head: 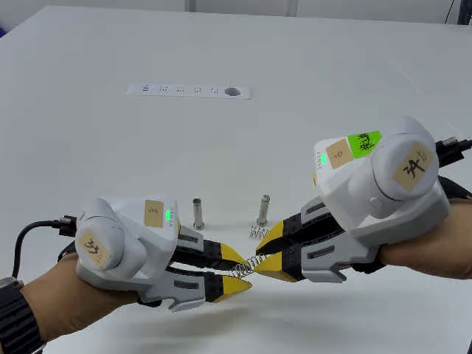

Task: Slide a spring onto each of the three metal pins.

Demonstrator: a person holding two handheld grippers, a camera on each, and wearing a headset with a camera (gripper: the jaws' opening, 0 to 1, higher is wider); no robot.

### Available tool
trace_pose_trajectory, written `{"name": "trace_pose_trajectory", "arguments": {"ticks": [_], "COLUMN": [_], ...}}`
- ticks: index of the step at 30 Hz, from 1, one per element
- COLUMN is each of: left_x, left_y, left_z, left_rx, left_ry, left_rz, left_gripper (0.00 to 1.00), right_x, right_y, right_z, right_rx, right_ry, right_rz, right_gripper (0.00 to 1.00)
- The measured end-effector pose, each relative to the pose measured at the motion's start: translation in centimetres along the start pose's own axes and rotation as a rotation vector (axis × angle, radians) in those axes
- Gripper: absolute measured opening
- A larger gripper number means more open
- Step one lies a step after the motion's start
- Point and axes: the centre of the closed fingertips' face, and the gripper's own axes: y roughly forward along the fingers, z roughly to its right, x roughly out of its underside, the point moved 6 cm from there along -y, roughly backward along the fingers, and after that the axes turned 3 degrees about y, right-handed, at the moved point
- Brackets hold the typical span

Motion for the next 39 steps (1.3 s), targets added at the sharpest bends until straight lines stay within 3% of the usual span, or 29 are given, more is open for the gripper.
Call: {"name": "trace_pose_trajectory", "arguments": {"ticks": [10, 24, 39], "left_x": [-0.22, -0.04, -0.05], "left_y": [0.07, -0.01, 0.06], "left_z": [0.06, 0.08, -0.07], "left_rx": [0.005, 0.000, -0.012], "left_ry": [0.009, 0.030, 0.020], "left_rz": [0.005, 0.002, 0.010], "left_gripper": [0.11, 0.11, 0.11], "right_x": [-0.78, -0.43, -0.07], "right_y": [0.04, 0.19, 0.37], "right_z": [-0.23, -0.16, -0.11], "right_rx": [-0.001, -0.008, -0.009], "right_ry": [-0.024, -0.007, 0.015], "right_rz": [0.002, -0.037, -0.037], "right_gripper": [0.11, 0.11, 0.11]}}
